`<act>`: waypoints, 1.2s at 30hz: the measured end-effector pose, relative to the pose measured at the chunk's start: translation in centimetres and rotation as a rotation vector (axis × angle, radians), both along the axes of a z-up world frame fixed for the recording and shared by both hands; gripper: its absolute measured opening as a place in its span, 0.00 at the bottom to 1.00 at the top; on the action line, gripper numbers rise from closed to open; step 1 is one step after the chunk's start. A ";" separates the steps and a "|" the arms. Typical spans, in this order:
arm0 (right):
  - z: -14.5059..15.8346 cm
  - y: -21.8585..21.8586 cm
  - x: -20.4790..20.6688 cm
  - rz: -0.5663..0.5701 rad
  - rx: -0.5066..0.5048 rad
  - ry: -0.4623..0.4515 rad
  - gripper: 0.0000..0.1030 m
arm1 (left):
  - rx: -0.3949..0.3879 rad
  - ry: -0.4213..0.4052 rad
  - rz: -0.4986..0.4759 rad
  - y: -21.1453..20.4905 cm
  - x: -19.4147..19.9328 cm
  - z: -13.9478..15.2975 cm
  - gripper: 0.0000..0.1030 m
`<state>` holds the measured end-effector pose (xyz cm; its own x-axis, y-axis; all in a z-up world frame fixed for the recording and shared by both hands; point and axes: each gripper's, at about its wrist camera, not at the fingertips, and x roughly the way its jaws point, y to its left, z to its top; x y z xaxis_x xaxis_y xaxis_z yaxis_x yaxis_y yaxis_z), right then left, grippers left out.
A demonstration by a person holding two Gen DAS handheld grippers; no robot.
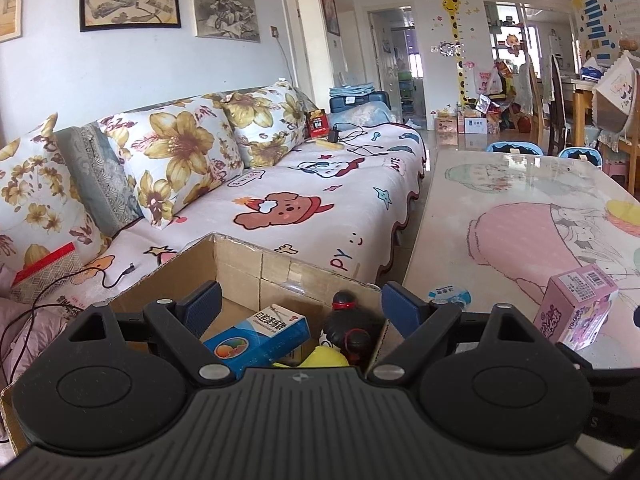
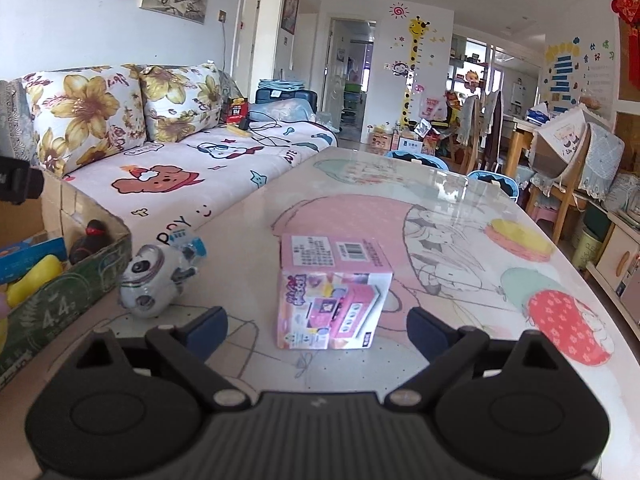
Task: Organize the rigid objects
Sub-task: 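Move both open tools back over the table toward the pink box and panda toy, then grasp the pink toy box with the right tool while the left tool approaches the panda toy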
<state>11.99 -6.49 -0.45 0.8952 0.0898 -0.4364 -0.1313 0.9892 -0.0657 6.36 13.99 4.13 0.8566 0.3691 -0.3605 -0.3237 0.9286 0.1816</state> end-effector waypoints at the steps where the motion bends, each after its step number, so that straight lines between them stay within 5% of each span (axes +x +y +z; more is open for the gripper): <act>1: -0.1 -0.1 0.5 -0.006 -0.001 0.002 0.93 | 0.006 0.000 -0.013 0.0 0.1 -0.1 1.00; 13: -1.4 -0.1 2.9 0.040 -0.040 0.012 0.99 | -0.004 0.024 -0.095 0.0 0.4 -0.5 1.00; 16: -1.3 -0.1 3.3 0.062 -0.048 0.005 0.91 | -0.009 0.031 -0.100 -0.1 0.4 -0.6 1.00; 18: -1.4 -0.2 3.5 0.066 -0.054 0.014 0.74 | -0.016 0.033 -0.101 -0.1 0.4 -0.5 1.00; 36: -0.8 -6.3 -2.5 0.072 -0.019 0.036 0.72 | -0.040 0.036 -0.251 -1.7 0.0 -1.0 1.00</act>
<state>9.54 -12.83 -1.22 0.8703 0.1446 -0.4708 -0.2046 0.9757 -0.0786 6.38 12.27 3.10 0.9059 0.1317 -0.4025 -0.0763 0.9856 0.1507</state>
